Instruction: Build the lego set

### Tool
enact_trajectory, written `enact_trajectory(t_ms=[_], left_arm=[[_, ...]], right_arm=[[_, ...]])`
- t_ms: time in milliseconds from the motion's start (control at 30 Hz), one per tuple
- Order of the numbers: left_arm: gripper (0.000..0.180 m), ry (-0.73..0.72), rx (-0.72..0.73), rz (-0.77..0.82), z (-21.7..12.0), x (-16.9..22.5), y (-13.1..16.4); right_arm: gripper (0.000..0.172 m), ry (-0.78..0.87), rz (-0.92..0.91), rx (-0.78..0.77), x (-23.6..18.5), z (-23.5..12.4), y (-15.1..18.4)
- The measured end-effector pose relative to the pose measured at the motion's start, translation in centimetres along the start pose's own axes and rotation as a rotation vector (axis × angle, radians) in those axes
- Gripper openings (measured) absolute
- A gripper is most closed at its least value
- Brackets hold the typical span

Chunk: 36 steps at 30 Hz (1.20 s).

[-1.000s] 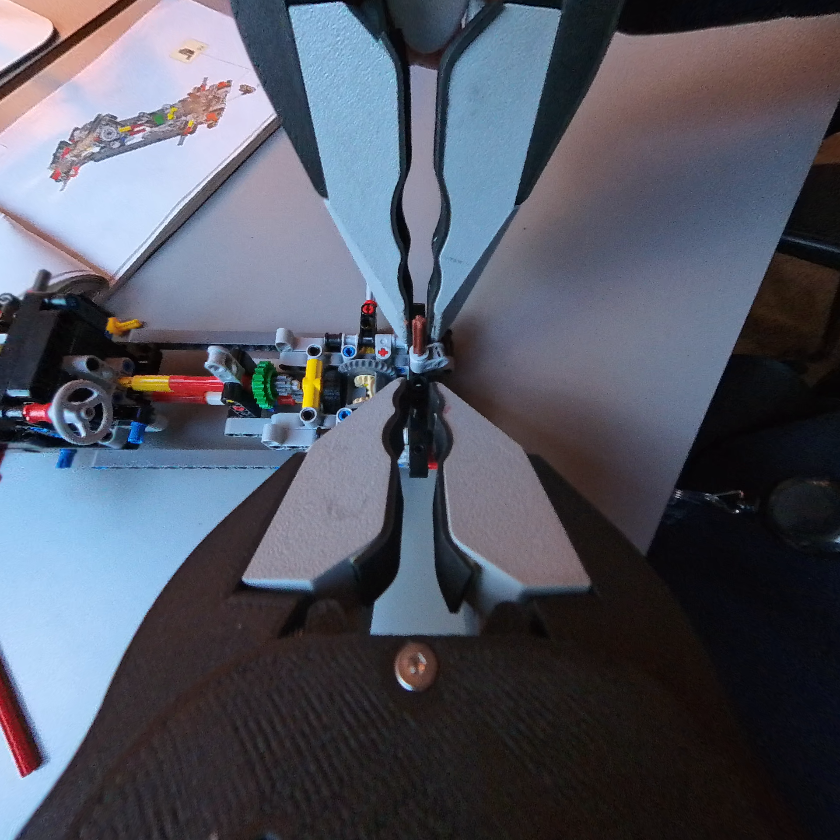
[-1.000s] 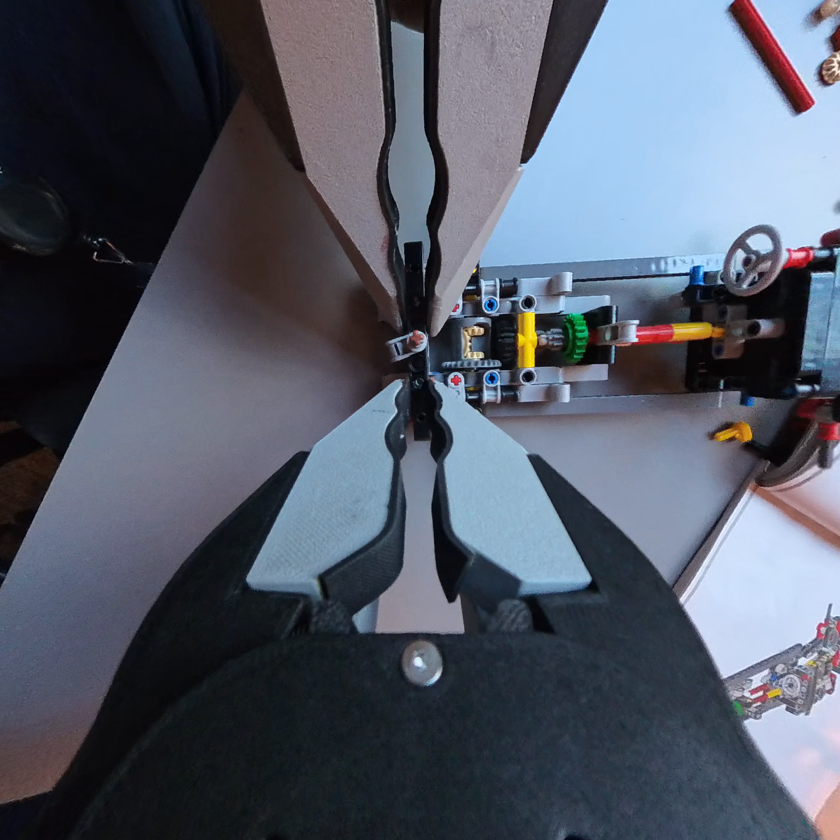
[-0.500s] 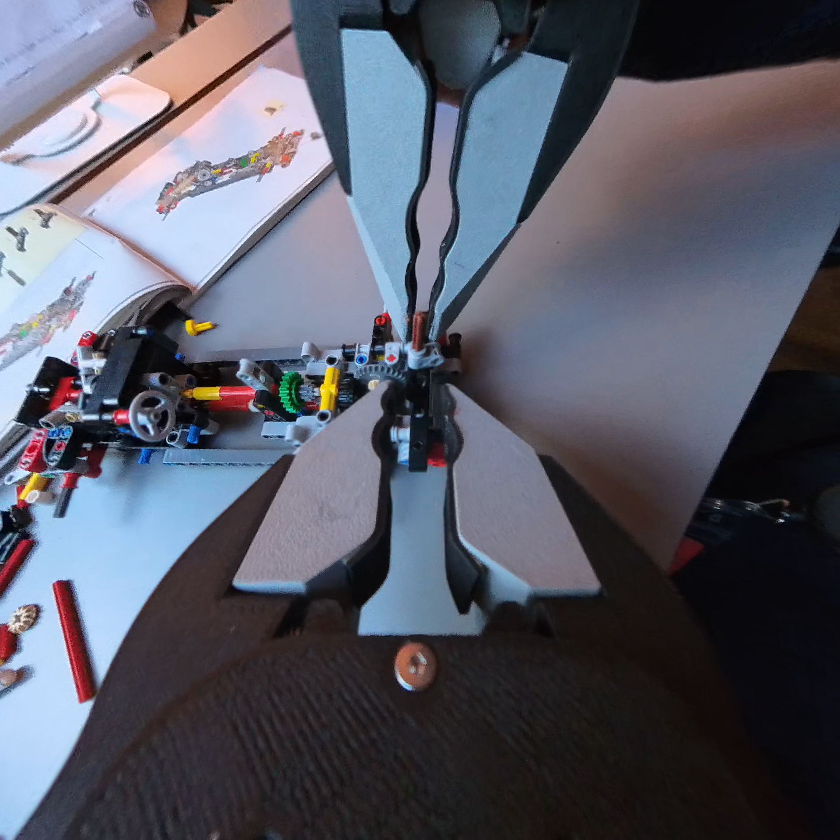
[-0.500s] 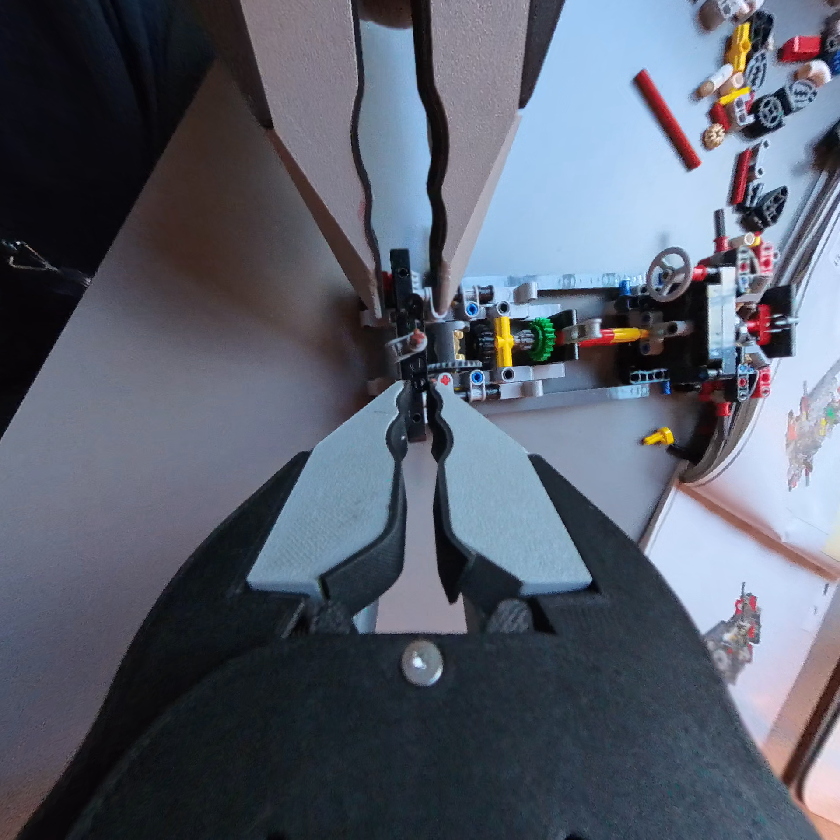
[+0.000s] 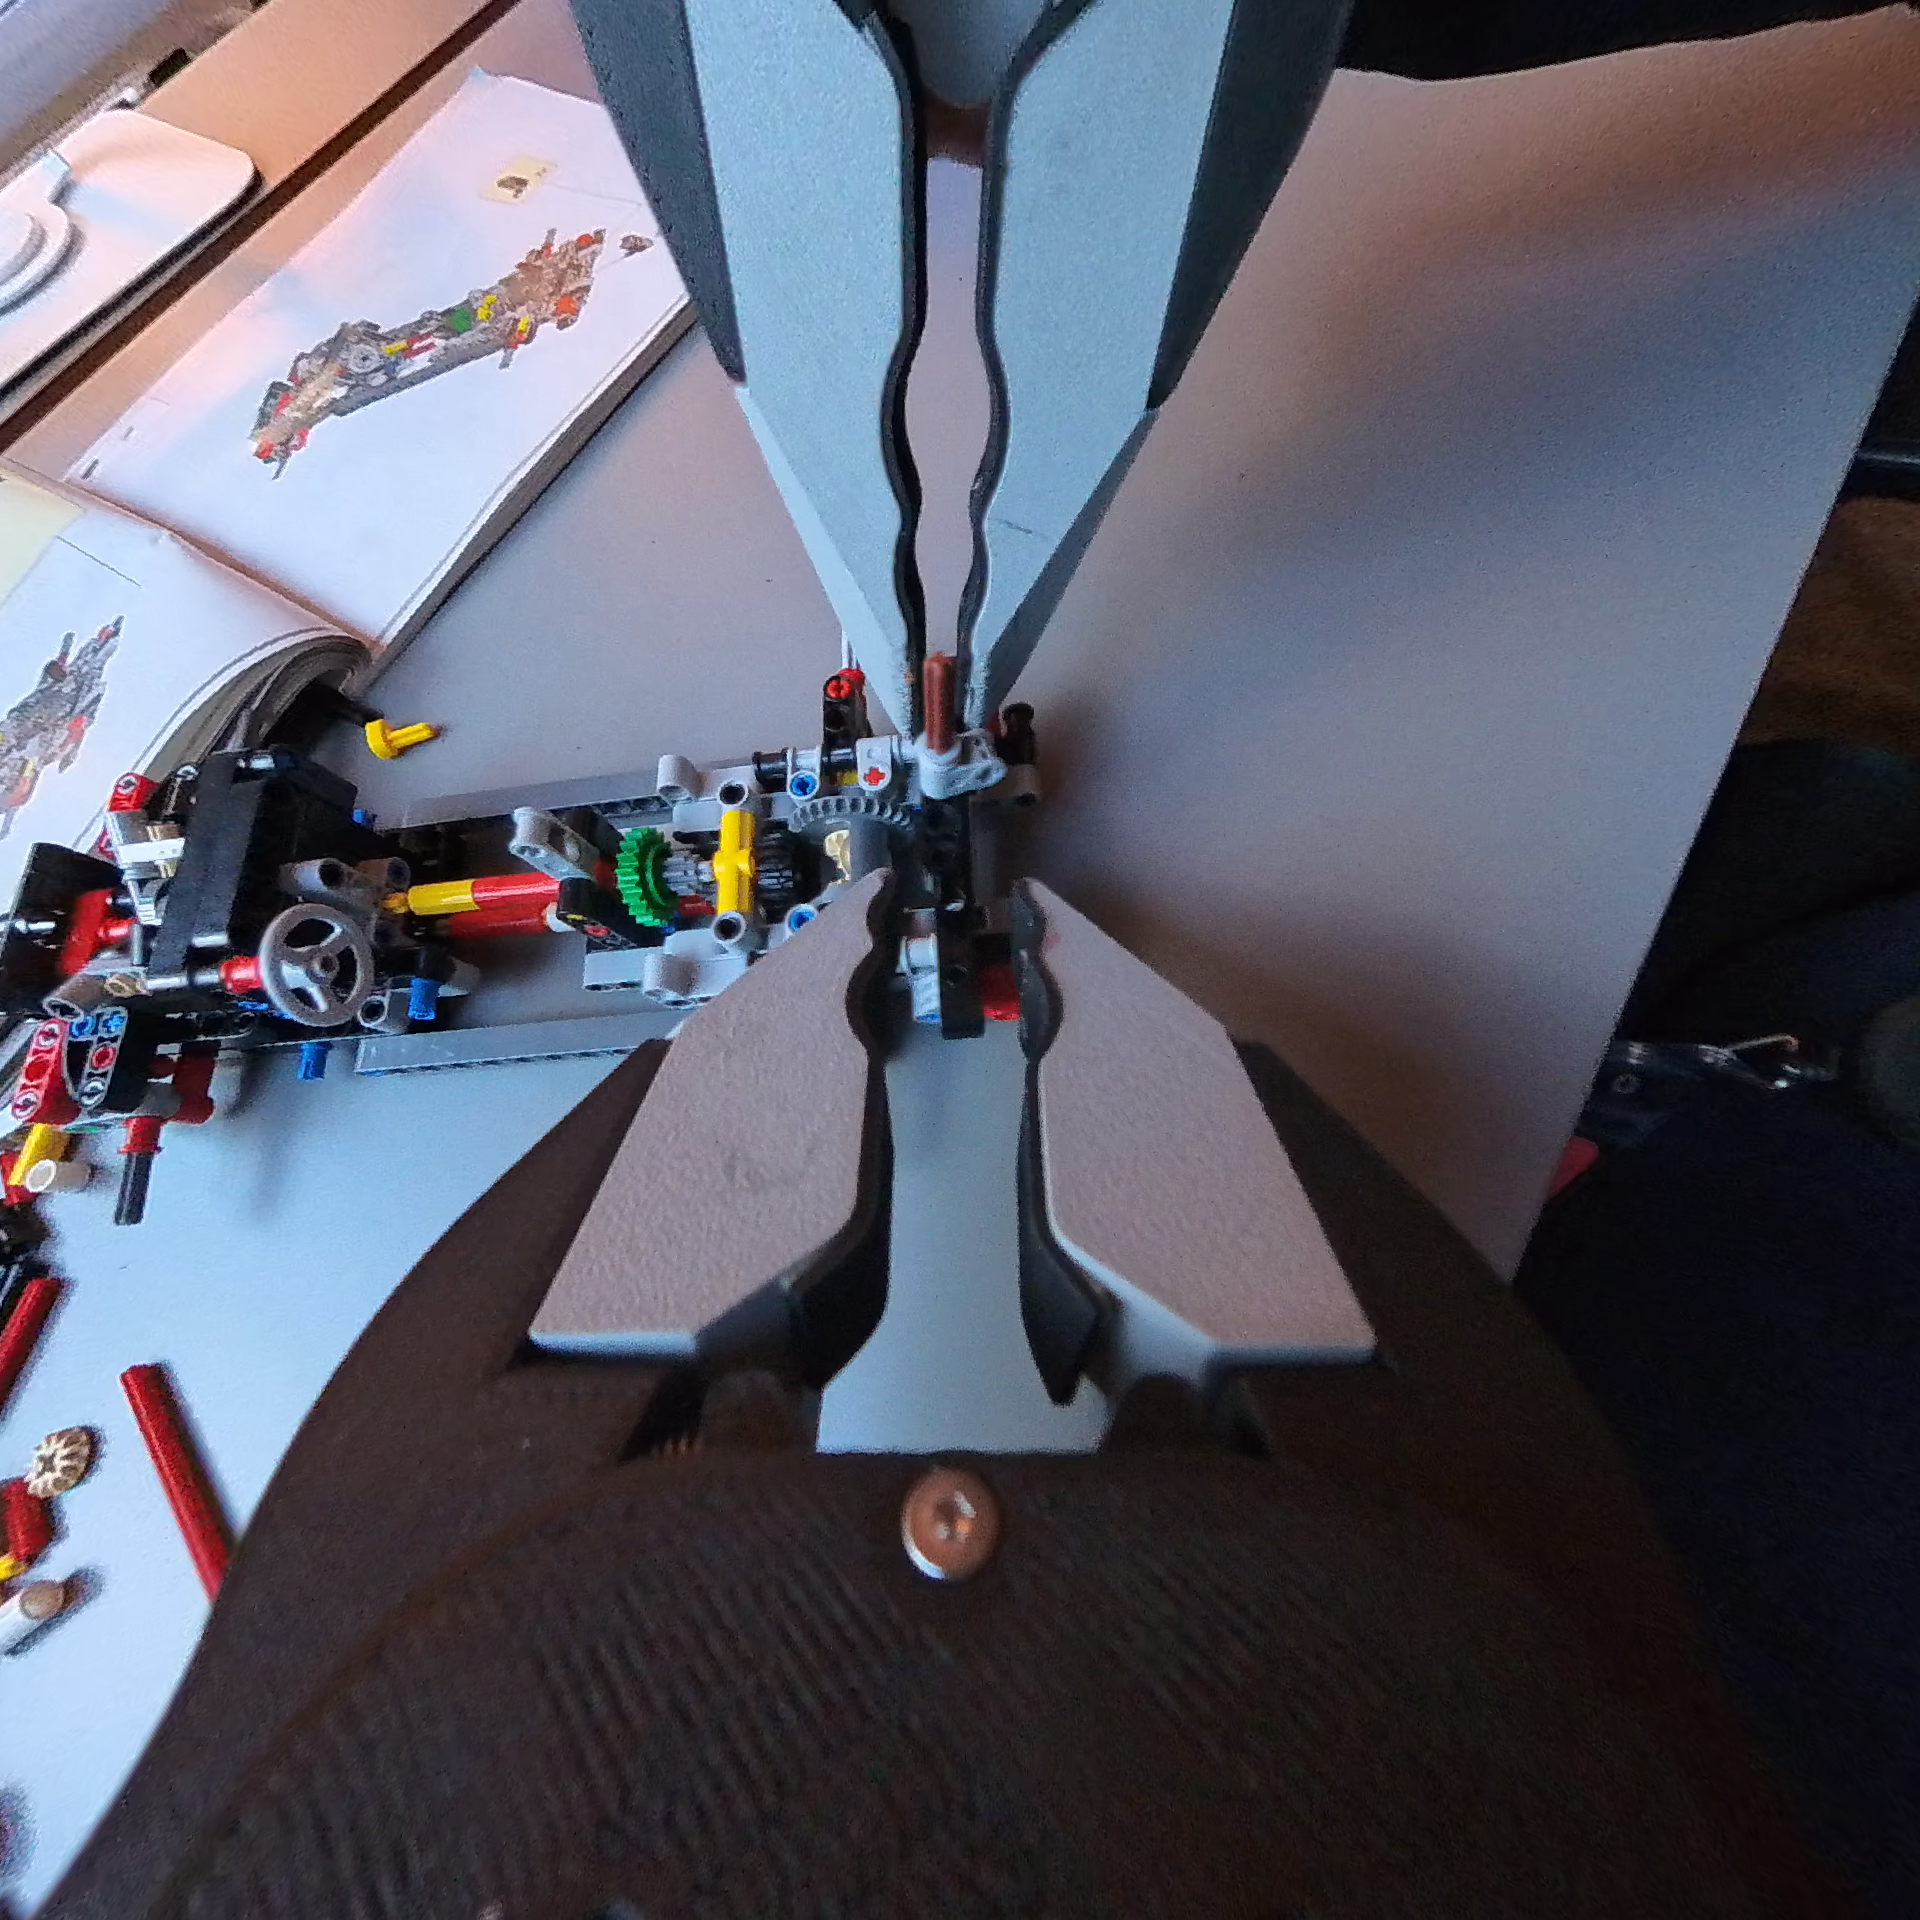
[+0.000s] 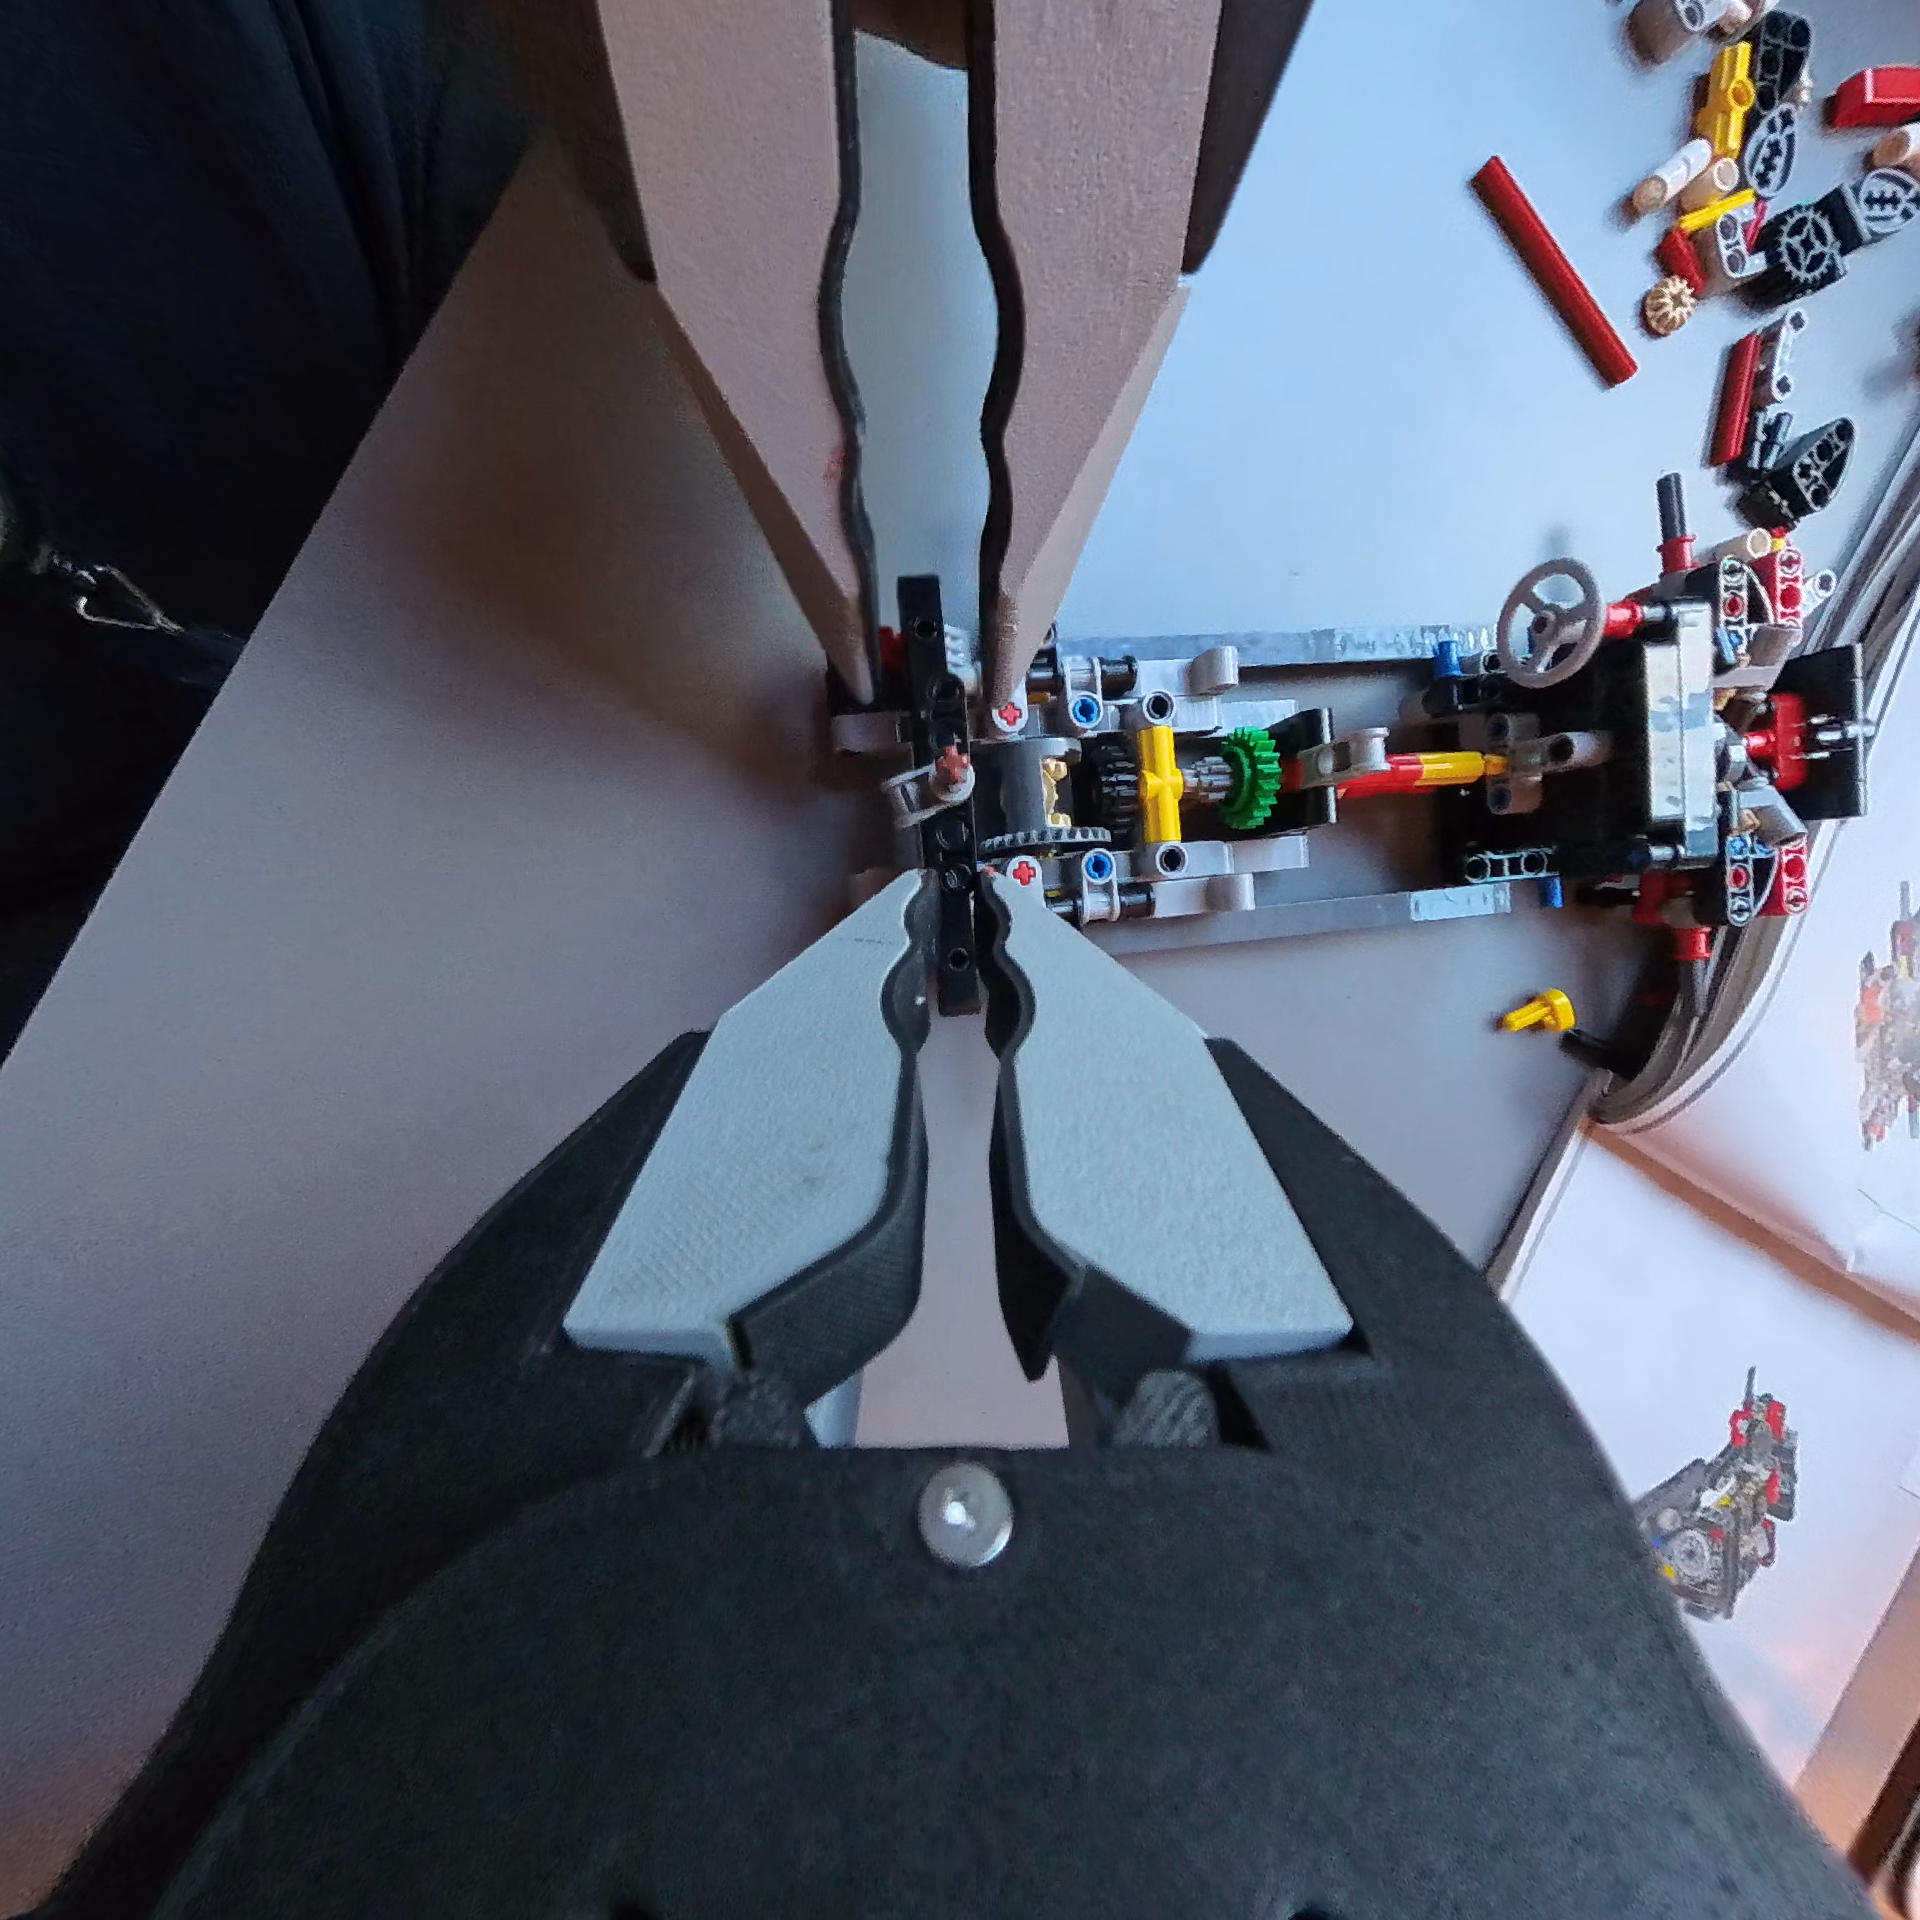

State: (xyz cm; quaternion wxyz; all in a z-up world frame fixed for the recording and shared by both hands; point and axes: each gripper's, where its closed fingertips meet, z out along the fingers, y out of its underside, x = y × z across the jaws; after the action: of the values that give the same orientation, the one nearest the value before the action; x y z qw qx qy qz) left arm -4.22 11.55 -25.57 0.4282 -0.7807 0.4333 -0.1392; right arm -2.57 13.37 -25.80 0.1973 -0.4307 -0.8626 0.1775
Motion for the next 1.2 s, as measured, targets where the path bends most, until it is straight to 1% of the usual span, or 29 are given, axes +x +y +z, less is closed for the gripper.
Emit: enact_trajectory(t_ms=[100,200,367,533,867,1100,1200], left_arm=[[0.008,0.023,0.013,0.010,-0.24,-0.08,-0.40],[0.004,0.050,0.007,0.009,-0.35,-0.08,-0.57],[0.004,0.091,-0.011,-0.003,-0.34,-0.10,-0.49],[0.004,0.126,0.009,-0.039,-0.61,0.05,-0.97],[0.003,0.106,-0.030,-0.041,-0.16,-0.16,-0.97],[0.004,0.124,-0.072,-0.032,-0.25,-0.34,-0.86],[0.011,0.145,-0.096,-0.065,-0.59,-0.66,-0.68]], right_arm=[[0.004,-0.003,-0.013,-0.017,0.00,-0.01,0.04],[0.004,-0.005,-0.021,-0.035,-0.02,-0.01,0.05],[0.004,-0.036,-0.024,-0.067,0.02,-0.02,0.06],[0.004,-0.058,-0.029,-0.095,0.04,-0.04,0.05],[0.004,-0.081,-0.019,-0.108,0.08,0.00,0.01],[0.004,-0.139,0.025,-0.151,0.25,0.06,-0.03],[0.004,-0.145,0.033,-0.167,0.44,0.11,-0.03]])
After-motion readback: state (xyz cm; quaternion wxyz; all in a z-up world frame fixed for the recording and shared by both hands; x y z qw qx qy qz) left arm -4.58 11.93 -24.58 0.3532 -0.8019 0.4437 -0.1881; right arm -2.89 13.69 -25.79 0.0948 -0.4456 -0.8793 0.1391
